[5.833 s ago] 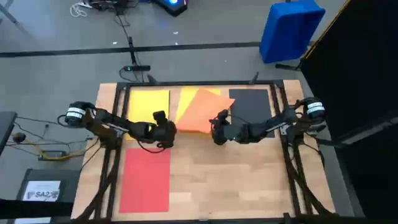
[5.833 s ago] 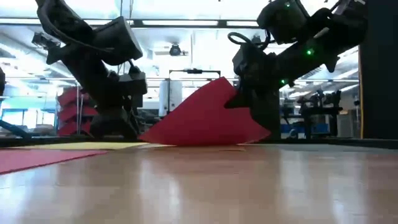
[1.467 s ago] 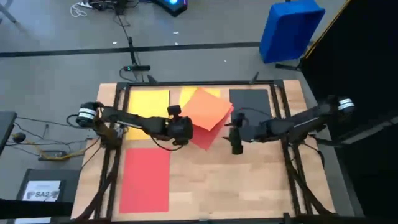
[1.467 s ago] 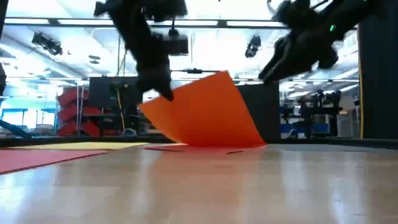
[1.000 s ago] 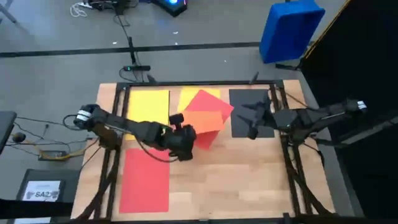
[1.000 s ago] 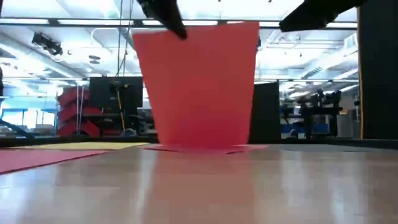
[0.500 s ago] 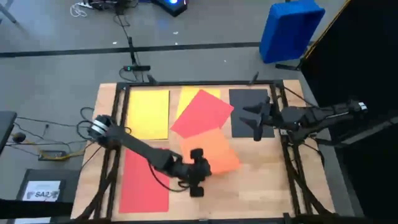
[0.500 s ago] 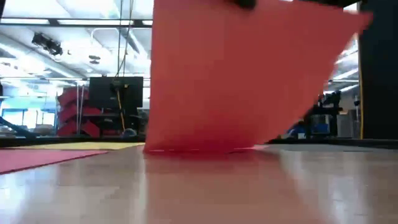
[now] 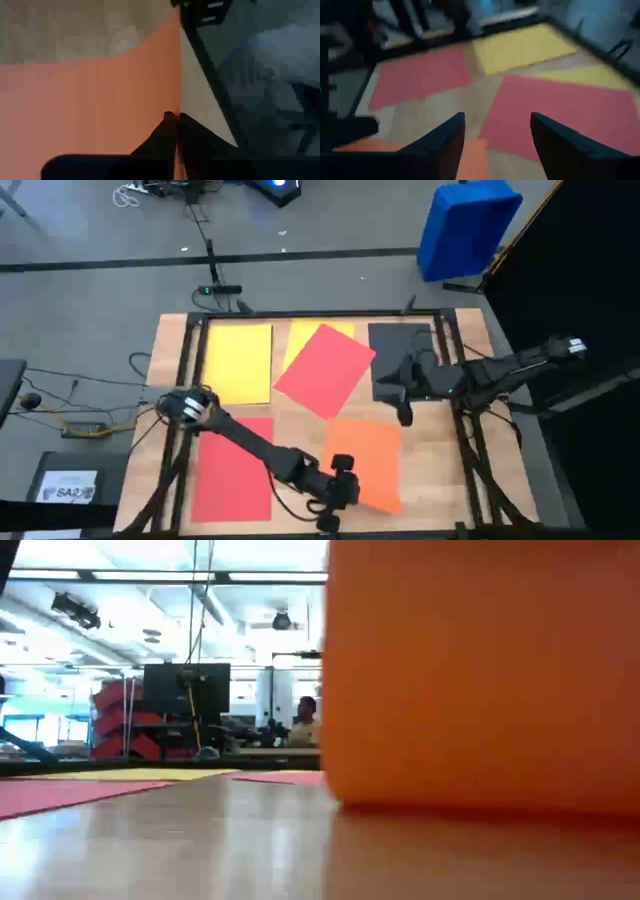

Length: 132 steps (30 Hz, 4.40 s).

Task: Organize paper
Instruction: Put the orange paper to the bottom right of the table, then put the red paper to the bottom center of the table

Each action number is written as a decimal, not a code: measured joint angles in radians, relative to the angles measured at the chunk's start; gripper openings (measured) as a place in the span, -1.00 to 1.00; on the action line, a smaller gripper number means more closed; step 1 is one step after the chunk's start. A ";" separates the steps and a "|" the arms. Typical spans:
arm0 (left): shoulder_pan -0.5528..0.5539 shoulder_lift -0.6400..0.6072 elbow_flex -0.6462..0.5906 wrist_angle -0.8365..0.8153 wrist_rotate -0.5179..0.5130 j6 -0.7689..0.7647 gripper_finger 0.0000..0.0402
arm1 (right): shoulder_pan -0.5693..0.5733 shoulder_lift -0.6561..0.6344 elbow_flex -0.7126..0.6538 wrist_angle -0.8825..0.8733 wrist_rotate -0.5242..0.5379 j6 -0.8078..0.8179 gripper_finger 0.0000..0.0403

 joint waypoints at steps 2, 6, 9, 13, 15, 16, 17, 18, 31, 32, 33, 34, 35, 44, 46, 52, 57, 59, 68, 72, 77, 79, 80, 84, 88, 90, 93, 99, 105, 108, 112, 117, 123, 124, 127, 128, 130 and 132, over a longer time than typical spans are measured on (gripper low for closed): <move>0.019 0.012 0.005 0.024 -0.004 -0.002 -1.00 | 0.027 0.043 0.000 -0.020 -0.019 0.028 -0.05; 0.041 0.027 0.006 0.078 0.008 -0.008 -1.00 | 0.078 0.098 0.000 -0.097 -0.039 0.106 -0.08; 0.042 0.028 0.006 0.124 0.017 -0.009 -1.00 | 0.110 0.132 0.000 -0.169 -0.044 0.177 -0.09; 0.042 0.028 0.006 0.175 0.017 -0.004 -0.98 | 0.133 0.194 0.000 -0.230 -0.069 0.257 -0.09; 0.042 0.029 0.006 0.184 0.018 -0.004 -0.93 | 0.143 0.236 0.000 -0.237 -0.081 0.272 -0.09; 0.042 0.029 0.006 0.184 0.018 -0.004 -0.89 | 0.146 0.258 0.000 -0.232 -0.090 0.274 -0.09; 0.042 0.029 0.006 0.183 0.017 -0.005 -0.85 | 0.146 0.281 0.000 -0.228 -0.100 0.274 -0.09; 0.043 0.029 0.006 0.183 0.017 -0.007 -0.80 | 0.146 0.304 0.000 -0.226 -0.112 0.274 -0.09; 0.045 0.023 0.006 0.117 0.030 -0.060 -0.32 | 0.146 0.556 0.000 -0.148 -0.214 0.320 -0.07; 0.045 0.022 0.006 0.105 0.032 -0.061 -0.32 | 0.147 0.568 0.003 -0.141 -0.226 0.322 -0.07; 0.044 0.022 0.006 0.093 0.034 -0.064 -0.32 | 0.150 0.577 0.005 -0.137 -0.238 0.324 -0.07; 0.043 0.022 0.006 0.081 0.036 -0.064 -0.32 | 0.156 0.584 0.006 -0.137 -0.250 0.324 -0.07; 0.041 0.022 0.006 0.073 0.037 -0.064 -0.32 | 0.162 0.589 0.006 -0.137 -0.262 0.324 -0.07; 0.030 0.021 0.006 0.019 0.039 -0.064 -0.32 | 0.241 0.550 0.002 -0.212 -0.361 0.369 -0.06; 0.030 0.021 0.006 0.017 0.039 -0.064 -0.32 | 0.259 0.537 0.002 -0.261 -0.371 0.399 -0.06; 0.028 0.021 0.006 0.016 0.039 -0.064 -0.32 | 0.299 0.528 0.002 -0.335 -0.392 0.452 -0.06; 0.028 0.021 0.006 0.017 0.038 -0.064 -0.32 | 0.305 0.529 0.001 -0.333 -0.389 0.458 -0.06; 0.028 0.021 0.006 0.017 0.038 -0.064 -0.32 | 0.305 0.529 0.001 -0.333 -0.388 0.458 -0.06; 0.028 0.021 0.006 0.013 0.038 -0.064 -0.32 | 0.305 0.475 -0.005 -0.343 -0.360 0.471 -0.06; 0.028 0.021 0.006 0.000 0.038 -0.064 -0.32 | 0.305 0.440 -0.005 -0.351 -0.342 0.474 -0.06; 0.028 0.010 0.005 -0.065 0.014 -0.047 -0.32 | 0.305 0.403 -0.004 -0.347 -0.325 0.476 -0.06; 0.029 -0.010 0.005 -0.134 -0.030 -0.028 -0.32 | 0.303 0.388 -0.003 -0.345 -0.317 0.476 -0.06; 0.029 -0.028 0.005 -0.180 -0.066 -0.017 -0.32 | 0.302 0.382 -0.003 -0.344 -0.312 0.475 -0.06; 0.042 -0.095 0.005 -0.352 -0.219 0.015 -0.32 | 0.294 0.352 -0.003 -0.329 -0.255 0.440 -0.06; 0.088 -0.158 -0.050 -0.398 -0.259 0.052 -0.32 | 0.256 0.322 -0.002 -0.283 -0.162 0.370 -0.06; 0.128 -0.194 -0.120 -0.380 -0.245 0.064 -0.32 | 0.228 0.311 -0.002 -0.247 -0.126 0.323 -0.06; 0.198 -0.256 -0.260 -0.307 -0.197 0.073 -0.32 | 0.179 0.309 -0.001 -0.185 -0.085 0.249 -0.06; 0.300 -0.372 -0.493 -0.142 -0.108 0.067 -0.32 | 0.038 0.309 0.000 -0.112 -0.066 0.080 -0.06; 0.373 -0.415 -0.597 -0.120 -0.118 0.079 -0.32 | -0.120 0.345 0.000 -0.023 -0.011 -0.168 -0.06; 0.428 -0.415 -0.643 -0.067 -0.073 0.106 -0.32 | -0.165 0.387 0.000 0.078 0.020 -0.368 -0.06; 0.514 -0.415 -0.701 0.046 0.032 0.128 -0.32 | -0.203 0.460 0.000 0.217 0.029 -0.560 -0.03; 0.597 -0.416 -0.716 0.079 0.078 0.131 -0.34 | -0.241 0.565 0.000 0.306 0.000 -0.628 0.09; 0.665 -0.416 -0.716 0.074 0.128 0.095 -0.35 | -0.250 0.682 0.000 0.367 -0.017 -0.691 0.26; 0.671 -0.416 -0.716 0.060 0.129 0.084 -0.35 | -0.250 0.691 0.000 0.370 -0.017 -0.695 0.28; 0.682 -0.416 -0.716 0.038 0.129 0.054 -0.35 | -0.249 0.704 0.001 0.377 -0.016 -0.691 0.32; 0.684 -0.416 -0.716 0.033 0.124 0.049 -0.35 | -0.249 0.702 0.001 0.373 -0.018 -0.681 0.33; 0.685 -0.416 -0.716 0.028 0.100 0.041 -0.35 | -0.249 0.700 0.001 0.369 -0.032 -0.657 0.33; 0.684 -0.415 -0.716 0.013 0.048 0.023 -0.35 | -0.247 0.694 0.001 0.375 -0.055 -0.651 0.33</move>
